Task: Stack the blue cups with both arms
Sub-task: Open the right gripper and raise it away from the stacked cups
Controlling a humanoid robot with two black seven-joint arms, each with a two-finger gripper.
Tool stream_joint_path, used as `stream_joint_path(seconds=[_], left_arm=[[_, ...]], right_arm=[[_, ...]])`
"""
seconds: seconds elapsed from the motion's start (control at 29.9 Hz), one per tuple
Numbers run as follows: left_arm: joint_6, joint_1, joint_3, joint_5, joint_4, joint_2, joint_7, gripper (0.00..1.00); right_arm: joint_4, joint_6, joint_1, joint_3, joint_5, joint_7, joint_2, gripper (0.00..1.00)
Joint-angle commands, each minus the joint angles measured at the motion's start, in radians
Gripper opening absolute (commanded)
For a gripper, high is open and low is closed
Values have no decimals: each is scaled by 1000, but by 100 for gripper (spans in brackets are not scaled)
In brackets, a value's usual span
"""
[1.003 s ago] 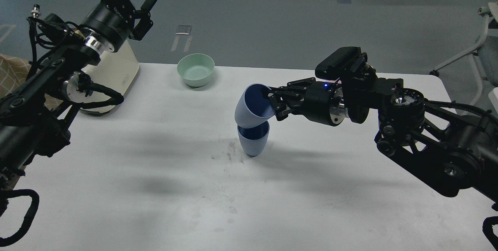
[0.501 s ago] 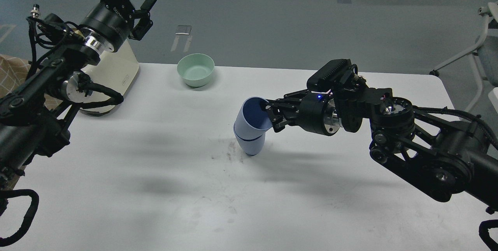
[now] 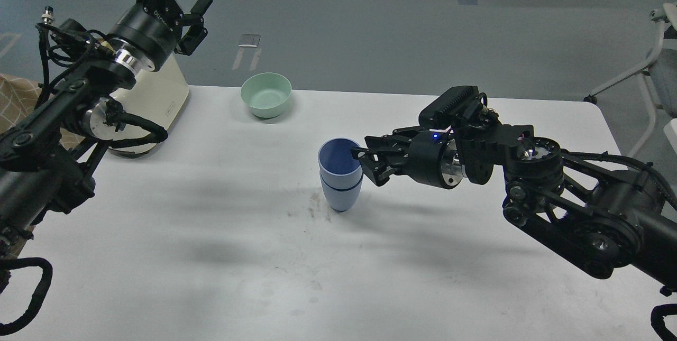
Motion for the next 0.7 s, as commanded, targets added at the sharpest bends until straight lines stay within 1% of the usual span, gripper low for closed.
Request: stream_joint_path(seconds=[0.0, 0.03, 0.1, 0.17, 0.23, 0.3, 0.4, 0.47, 0.57, 0.67], left_arm=[[0, 0, 0, 0, 0, -1, -2, 97], [0, 0, 0, 0, 0, -1, -2, 97], [0, 0, 0, 0, 0, 1, -2, 97], [0, 0, 0, 0, 0, 1, -2, 97], [-2, 0, 0, -1, 0, 1, -3, 97], [-3, 0, 0, -3, 0, -1, -3, 97], [-14, 0, -1, -9, 0, -2, -5, 97], [-18, 0, -3, -9, 0, -2, -8, 97], [-23, 0, -9, -9, 0, -8, -9, 97], [-23, 0, -15, -12, 1, -16, -9, 97]], right_arm=[[5, 0, -4, 34, 7, 3, 2, 88], [5, 0, -7, 59, 10, 5, 5, 99], [5, 0, -10, 91, 12, 3, 9, 99], [-3, 0, -10, 161, 13, 3, 28, 100], [-18, 0, -9, 290, 21, 3, 55, 100], [-30, 0, -10, 365, 21, 3, 74, 100], [-56, 0, -9, 555, 23, 6, 138, 100], [-73, 0, -9, 661, 39, 8, 152, 100], [-115, 0, -7, 783, 125, 8, 152, 100], [-181, 0, -7, 884, 268, 6, 144, 100]])
